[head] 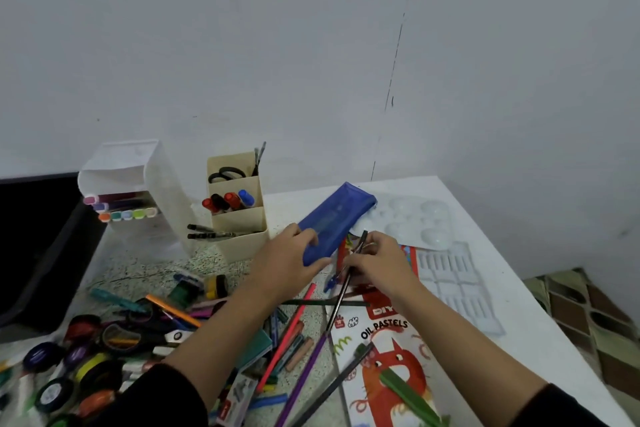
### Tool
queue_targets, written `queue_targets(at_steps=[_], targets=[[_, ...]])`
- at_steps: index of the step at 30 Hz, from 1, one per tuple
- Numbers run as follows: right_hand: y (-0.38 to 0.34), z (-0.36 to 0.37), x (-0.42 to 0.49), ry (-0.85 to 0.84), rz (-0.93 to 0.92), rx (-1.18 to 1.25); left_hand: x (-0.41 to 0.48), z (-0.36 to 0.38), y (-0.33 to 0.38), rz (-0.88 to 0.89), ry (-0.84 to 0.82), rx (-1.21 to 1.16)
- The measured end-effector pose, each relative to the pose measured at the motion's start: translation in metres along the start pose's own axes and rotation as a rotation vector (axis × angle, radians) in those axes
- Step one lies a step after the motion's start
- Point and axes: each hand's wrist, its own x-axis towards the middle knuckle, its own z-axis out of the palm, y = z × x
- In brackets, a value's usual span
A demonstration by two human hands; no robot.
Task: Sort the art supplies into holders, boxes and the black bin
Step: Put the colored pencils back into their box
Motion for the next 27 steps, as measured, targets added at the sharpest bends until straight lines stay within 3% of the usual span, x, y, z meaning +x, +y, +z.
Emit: queue_targets(at_steps=[4,10,18,23,27], targets=[[0.0,-0.007,0.008,0.079,0.055,0.199,0.002,-0.006,0.006,-0.009,0.086,0.013],[-0.008,-0.007,0.008,0.009,0.027,0.513,-0.013,-0.028,-0.003,0.025,0.177,-0.073],[-0.025,0.022,0.022,0.018,-0.004,0.414,-0.026,-0.027,-0.007,-0.04,0.082,-0.039],[-0.029,0.032,0.032,-0.109,-0.01,0.323,-0.03,-0.027,-0.007,-0.034,0.039,-0.11],[-0.03,0.017,0.028,-0.043,-0.023,0.361,-0.026,-0.03,-0.012,0.008,-0.099,-0.111]])
